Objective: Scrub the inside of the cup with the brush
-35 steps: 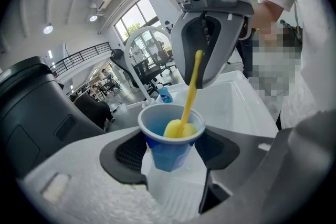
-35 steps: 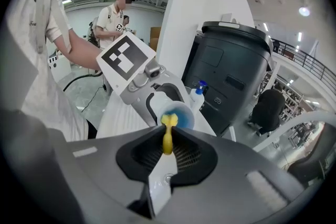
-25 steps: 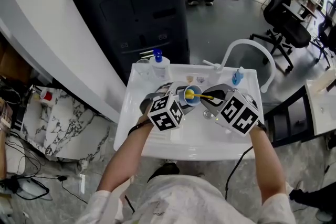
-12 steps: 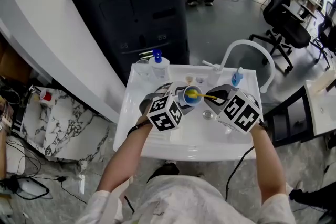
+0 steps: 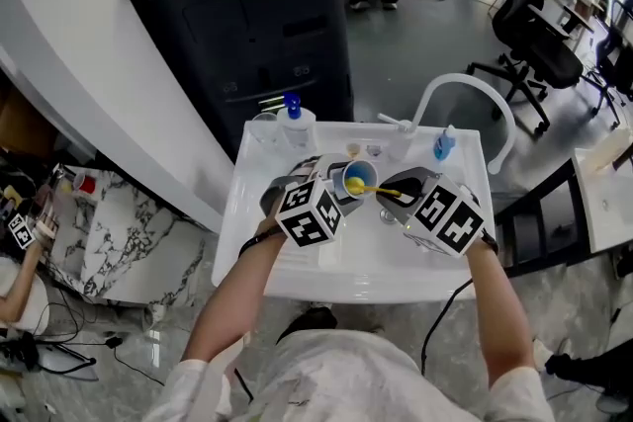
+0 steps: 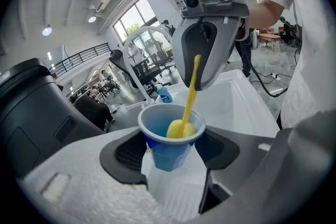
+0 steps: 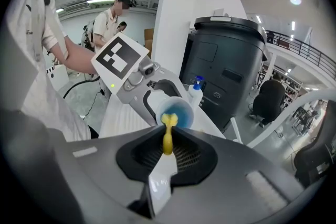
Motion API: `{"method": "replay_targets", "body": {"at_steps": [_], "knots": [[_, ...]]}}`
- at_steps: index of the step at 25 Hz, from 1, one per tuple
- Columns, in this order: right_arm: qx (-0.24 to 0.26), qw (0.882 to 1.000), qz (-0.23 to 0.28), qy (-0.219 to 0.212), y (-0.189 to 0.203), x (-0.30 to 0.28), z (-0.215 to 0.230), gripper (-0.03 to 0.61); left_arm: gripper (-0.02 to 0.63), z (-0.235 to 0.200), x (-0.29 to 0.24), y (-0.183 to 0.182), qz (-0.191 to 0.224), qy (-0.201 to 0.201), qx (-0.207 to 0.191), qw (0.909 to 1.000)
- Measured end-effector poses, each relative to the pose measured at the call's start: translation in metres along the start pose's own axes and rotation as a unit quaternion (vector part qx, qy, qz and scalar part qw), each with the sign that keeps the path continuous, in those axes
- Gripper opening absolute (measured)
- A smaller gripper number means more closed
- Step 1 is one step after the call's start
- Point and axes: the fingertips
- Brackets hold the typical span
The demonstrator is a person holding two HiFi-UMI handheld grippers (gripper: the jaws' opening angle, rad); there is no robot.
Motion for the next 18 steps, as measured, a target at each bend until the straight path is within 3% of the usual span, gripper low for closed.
{"method": "replay_targets", "body": {"at_steps": [18], "knots": [[-0.023, 0.999, 0.026, 0.024, -0.012, 0.013, 0.020, 0.034, 0.293, -0.002, 0.002, 0.004, 0.009, -0.011, 0.015, 0.9998]]}}
Point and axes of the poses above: the fingertips, and each gripper's own axes: x backward along the fingers, z to its right, y out of its underside, and after that the axes turned 7 degrees about x, right-handed
